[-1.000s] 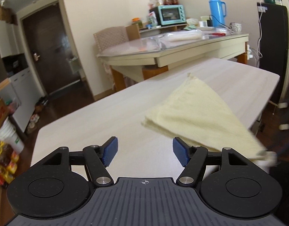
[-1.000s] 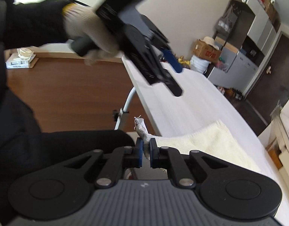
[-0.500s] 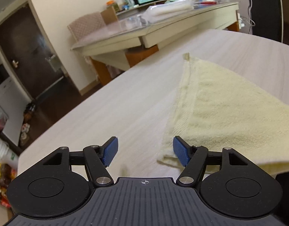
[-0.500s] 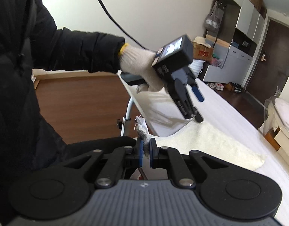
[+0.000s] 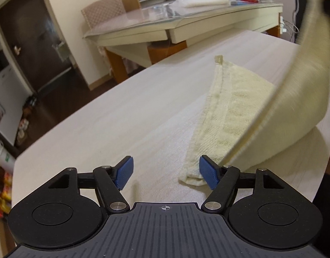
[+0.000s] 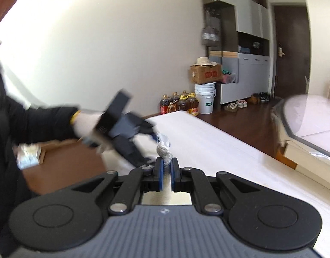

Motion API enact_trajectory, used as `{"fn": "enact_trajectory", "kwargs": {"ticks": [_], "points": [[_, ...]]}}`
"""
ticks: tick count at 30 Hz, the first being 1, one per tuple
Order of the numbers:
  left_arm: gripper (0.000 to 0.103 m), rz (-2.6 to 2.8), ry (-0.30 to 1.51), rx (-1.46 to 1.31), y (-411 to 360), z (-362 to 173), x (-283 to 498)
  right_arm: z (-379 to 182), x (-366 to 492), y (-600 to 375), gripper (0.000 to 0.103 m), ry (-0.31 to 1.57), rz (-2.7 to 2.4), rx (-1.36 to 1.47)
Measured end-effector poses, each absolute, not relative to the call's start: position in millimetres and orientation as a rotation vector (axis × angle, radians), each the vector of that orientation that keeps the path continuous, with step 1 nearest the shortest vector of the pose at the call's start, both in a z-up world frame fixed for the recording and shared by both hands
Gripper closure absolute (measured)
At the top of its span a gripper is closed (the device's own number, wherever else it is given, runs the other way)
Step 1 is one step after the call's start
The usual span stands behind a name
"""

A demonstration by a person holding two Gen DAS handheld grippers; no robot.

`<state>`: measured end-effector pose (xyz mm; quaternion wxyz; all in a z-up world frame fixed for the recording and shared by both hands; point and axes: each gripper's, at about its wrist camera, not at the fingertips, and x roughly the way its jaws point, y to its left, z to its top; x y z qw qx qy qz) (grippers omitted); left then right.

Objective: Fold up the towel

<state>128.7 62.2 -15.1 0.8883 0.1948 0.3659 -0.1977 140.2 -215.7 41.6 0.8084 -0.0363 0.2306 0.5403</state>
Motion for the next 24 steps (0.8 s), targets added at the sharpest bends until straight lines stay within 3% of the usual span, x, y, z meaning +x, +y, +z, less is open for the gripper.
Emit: {"fn": "enact_trajectory", "kwargs": {"ticks": [6, 12, 19, 24], "points": [[0.031, -0.339, 0.712, 0.292, 75.8, -6.6, 126.0, 1.8, 231.8, -230.1, 0.095, 0.651, 1.132, 0.113], [0.033, -0.268, 0.614, 0.213, 89.7, 11.4, 114.4, -28.5, 265.9, -239.4, 0.095, 0.712, 1.088, 0.205], [0.033, -0.33, 0.645, 0.255, 69.2, -0.2, 113.8, -62.6, 294.8, -238.8, 0.095, 0.807, 1.007, 0.256], [0.032, -0.339, 0.659, 0.251, 62.2, -9.5, 116.2, -78.0, 293.9, -238.4, 0.088, 0.834, 0.925, 0.216]]}}
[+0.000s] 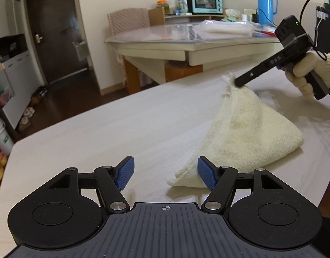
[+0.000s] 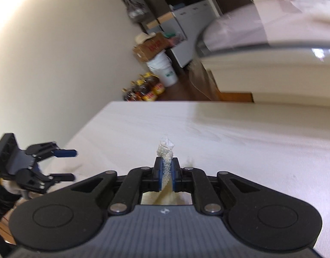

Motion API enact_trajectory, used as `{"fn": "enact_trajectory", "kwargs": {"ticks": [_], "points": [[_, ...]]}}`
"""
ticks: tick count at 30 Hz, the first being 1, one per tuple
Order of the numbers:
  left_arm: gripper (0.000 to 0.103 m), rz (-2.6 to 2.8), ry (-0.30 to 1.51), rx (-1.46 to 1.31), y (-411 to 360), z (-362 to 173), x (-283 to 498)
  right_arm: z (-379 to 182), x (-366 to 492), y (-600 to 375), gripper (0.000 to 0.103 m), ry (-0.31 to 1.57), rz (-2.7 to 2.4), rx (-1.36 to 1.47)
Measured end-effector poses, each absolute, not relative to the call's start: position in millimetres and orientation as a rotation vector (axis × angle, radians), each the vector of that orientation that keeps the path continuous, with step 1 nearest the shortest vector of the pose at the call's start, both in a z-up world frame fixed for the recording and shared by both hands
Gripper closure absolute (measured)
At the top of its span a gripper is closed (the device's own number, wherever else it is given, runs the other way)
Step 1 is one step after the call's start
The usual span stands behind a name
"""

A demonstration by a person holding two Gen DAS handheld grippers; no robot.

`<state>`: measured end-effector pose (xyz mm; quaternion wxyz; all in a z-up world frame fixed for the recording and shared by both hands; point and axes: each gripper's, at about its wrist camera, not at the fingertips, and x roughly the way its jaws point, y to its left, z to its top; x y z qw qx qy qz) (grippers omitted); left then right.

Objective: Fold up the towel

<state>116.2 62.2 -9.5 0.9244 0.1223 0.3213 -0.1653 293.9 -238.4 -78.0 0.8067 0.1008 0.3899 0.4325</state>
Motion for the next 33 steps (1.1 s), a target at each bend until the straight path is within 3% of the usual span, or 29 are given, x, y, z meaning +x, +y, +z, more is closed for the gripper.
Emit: {"fn": "enact_trajectory", "kwargs": {"ticks": [3, 6, 13, 20, 33], "points": [[0.032, -0.338, 0.649, 0.243, 62.5, -8.6, 113.9, -81.0, 289.7, -239.7, 0.075, 0.828, 0.877, 0.197], [0.032, -0.343, 0.635, 0.222, 63.4, -5.7, 110.7, -73.8, 282.8, -243.0, 0.073, 0.778, 0.833, 0.177], [0.032, -0.359, 0.655, 0.236, 54.2, -16.5, 105.0, -45.4, 237.3, -234.5, 0.071, 0.614, 0.885, 0.078], [0.03, -0.287, 0.649, 0.291, 49.3, -21.9, 112.0, -57.9, 225.9, -205.8, 0.072, 0.684, 0.904, -0.118], [0.028, -0.212, 0.639, 0.359, 64.5, -21.4, 150.0, -40.9, 213.9, -209.8, 0.068, 0.61, 0.815, -0.083]]}}
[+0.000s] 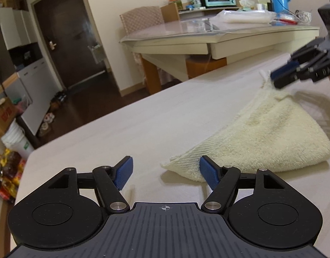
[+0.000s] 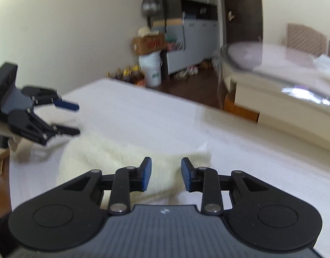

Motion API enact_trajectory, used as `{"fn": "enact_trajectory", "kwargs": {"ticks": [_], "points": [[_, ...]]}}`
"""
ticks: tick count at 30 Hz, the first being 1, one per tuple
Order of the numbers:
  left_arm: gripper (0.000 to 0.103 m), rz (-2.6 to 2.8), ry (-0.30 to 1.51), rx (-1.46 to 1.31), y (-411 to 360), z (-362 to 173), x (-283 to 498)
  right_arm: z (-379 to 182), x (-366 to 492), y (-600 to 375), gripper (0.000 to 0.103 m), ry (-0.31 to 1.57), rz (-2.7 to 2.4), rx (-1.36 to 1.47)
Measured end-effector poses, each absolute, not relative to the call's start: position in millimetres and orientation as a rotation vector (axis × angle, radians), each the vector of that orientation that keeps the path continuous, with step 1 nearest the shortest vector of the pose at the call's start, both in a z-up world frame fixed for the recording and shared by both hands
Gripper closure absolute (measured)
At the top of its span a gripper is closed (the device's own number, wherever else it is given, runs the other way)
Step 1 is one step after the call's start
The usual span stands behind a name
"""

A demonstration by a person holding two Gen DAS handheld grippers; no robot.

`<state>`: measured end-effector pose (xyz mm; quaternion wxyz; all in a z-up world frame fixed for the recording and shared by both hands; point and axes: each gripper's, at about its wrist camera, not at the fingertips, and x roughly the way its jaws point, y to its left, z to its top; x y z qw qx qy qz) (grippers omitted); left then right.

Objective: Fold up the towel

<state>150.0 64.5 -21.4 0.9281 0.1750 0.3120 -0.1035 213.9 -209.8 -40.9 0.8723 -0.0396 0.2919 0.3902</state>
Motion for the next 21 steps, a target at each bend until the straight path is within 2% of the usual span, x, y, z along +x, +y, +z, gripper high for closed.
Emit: {"fn": "enact_trajectory", "kwargs": {"ticks": [10, 11, 16, 21], "points": [[0.025, -0.158, 0.641, 0.334, 68.8, -22.8, 169.8, -56.2, 227.8, -210.5, 0.065, 0.665, 0.73, -0.065], [0.026, -0.154, 0.644, 0.321, 69.5, -22.8, 170.0, -56.7, 227.9, -210.0, 0.059, 0.669, 0.726, -0.071], [0.027, -0.127, 0.67, 0.205, 76.8, -20.1, 165.2, -48.5, 215.9, -213.6, 0.058, 0.612, 0.684, -0.062], [0.027, -0.096, 0.712, 0.151, 77.5, -19.8, 152.1, -46.8, 195.1, -211.8, 0.053, 0.616, 0.672, -0.037]]}}
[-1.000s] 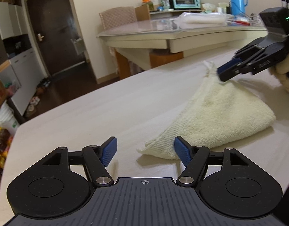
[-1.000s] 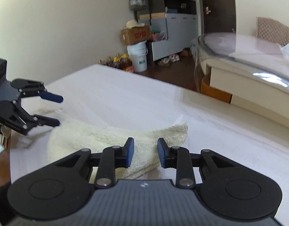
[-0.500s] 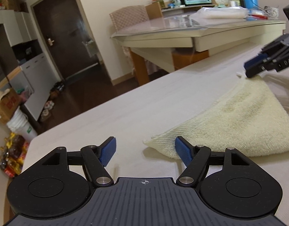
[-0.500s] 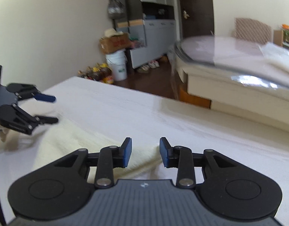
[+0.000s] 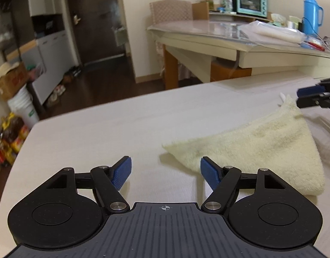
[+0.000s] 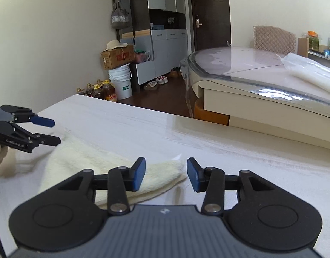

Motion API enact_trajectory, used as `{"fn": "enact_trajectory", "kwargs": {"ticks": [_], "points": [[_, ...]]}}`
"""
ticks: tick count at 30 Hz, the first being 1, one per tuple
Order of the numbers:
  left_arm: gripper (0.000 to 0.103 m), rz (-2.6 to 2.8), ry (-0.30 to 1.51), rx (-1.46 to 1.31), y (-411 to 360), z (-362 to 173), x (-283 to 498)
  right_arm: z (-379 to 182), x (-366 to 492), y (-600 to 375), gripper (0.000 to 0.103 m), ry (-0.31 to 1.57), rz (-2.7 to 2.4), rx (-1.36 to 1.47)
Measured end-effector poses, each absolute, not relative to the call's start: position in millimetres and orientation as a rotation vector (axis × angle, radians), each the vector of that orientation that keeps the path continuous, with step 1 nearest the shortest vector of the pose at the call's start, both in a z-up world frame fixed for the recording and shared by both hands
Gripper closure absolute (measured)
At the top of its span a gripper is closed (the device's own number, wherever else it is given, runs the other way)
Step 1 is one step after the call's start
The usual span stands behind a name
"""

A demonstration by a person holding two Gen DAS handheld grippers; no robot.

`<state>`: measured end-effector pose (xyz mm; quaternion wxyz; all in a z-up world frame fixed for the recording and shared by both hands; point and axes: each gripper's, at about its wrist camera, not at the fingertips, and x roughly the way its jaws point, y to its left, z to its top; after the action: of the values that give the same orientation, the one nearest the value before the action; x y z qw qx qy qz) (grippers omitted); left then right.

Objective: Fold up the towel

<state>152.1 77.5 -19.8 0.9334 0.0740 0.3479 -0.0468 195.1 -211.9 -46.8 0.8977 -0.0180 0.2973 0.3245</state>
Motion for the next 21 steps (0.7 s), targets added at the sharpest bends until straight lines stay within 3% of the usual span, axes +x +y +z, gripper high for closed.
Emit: {"fn": "enact_trajectory", "kwargs": {"ticks": [7, 9, 21], "points": [[0.02, -0.077, 0.74, 0.083, 75.6, -20.9, 134.1, -54.3, 176.4, -215.0, 0.035, 0.629, 0.627, 0.061], [0.018, -0.076, 0.735, 0.073, 73.7, -19.8, 129.7, -54.0, 174.1, -215.4, 0.022, 0.631, 0.615, 0.07], [0.01, -0.049, 0.737, 0.053, 67.2, -23.5, 111.8, -56.9, 164.8, -209.9, 0.007, 0.632, 0.542, 0.066]]}}
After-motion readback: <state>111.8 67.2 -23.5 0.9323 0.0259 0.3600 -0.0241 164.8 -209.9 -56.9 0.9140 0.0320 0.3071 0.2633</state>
